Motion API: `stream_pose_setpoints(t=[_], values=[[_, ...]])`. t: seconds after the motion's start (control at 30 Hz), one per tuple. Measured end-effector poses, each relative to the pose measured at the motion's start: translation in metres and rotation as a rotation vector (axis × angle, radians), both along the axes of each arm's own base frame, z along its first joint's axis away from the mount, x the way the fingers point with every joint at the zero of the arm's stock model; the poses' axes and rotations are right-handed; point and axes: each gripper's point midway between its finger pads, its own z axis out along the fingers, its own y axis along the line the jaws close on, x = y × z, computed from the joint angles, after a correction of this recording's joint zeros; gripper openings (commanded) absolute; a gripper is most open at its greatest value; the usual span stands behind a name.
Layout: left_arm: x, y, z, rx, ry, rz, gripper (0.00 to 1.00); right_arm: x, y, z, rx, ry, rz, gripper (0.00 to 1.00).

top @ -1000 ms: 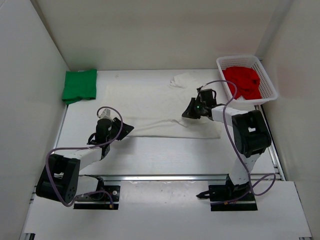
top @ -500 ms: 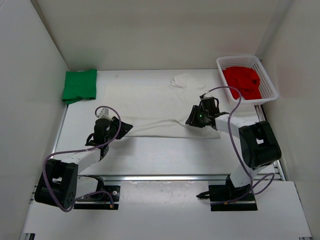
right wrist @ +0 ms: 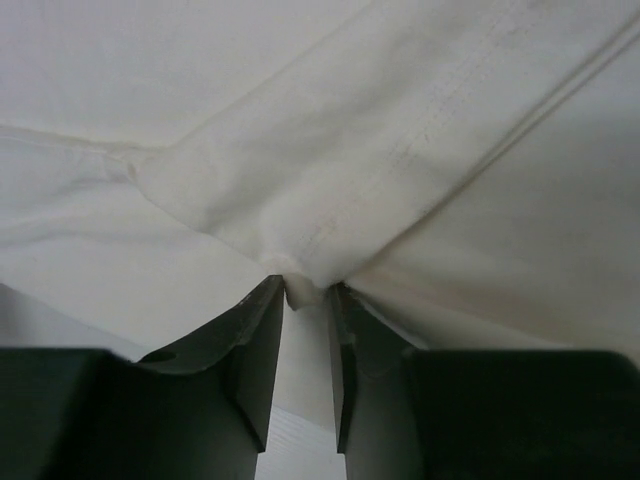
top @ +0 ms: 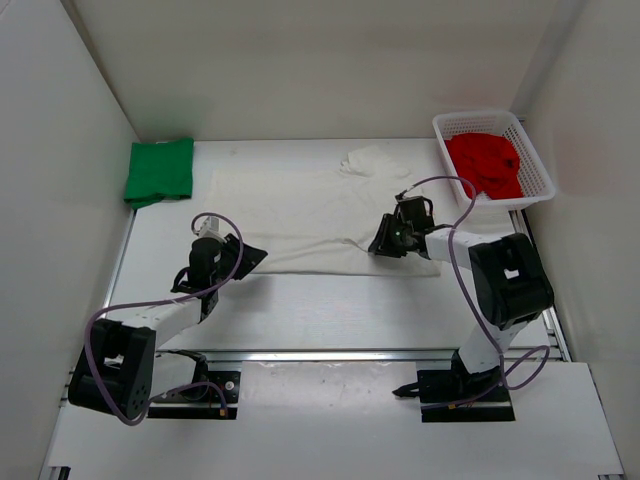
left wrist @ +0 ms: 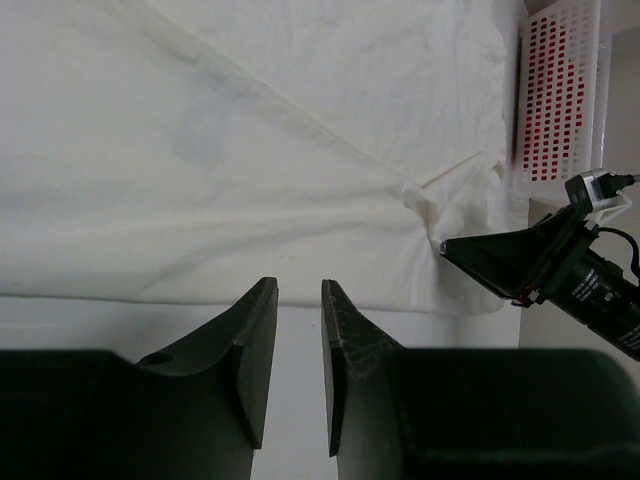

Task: Fold and stack the t-shirts
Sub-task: Fold the flattened tshirt in 1/3 of the way

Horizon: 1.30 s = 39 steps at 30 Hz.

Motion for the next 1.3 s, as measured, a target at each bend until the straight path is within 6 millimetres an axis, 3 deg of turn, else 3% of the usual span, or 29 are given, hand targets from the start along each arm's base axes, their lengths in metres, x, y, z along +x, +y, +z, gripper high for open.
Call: stream_pose_setpoints(t=[0.13, 0.27, 0.4, 0.67, 0.83, 1.03, 1.3], values=[[0.0, -0.001, 0.0, -0.001, -0.002, -0.001, 0.34, 0.003, 0.004, -0.001, 0.004, -0.004, 0.007, 0.18], [0.0, -0.003, -0.002, -0.003, 0.004, -0.008, 0.35, 0.006, 0.005, -0.001, 0.002, -0.003, 0.012, 0.02], [-0.002, -0.007, -0.006, -0.001, 0.014, -0.02, 0.35, 0.015, 0.007, 0.004, -0.004, -0.006, 0.009, 0.0], [-0.003, -0.009, -0.009, 0.001, 0.022, -0.027, 0.35, 0.066, 0.018, 0.03, -0.022, -0.08, 0.016, 0.0], [-0.002, -0.007, -0.009, 0.003, 0.026, -0.019, 0.35, 0.093, 0.028, 0.027, -0.032, -0.087, 0.036, 0.0], [-0.003, -0.004, -0.013, 0.013, 0.038, -0.013, 0.35, 0.104, 0.039, 0.009, -0.075, -0.048, 0.074, 0.12], [0.007, -0.002, -0.004, 0.037, 0.016, 0.01, 0.36, 0.105, 0.066, 0.023, -0.107, -0.125, 0.138, 0.33]])
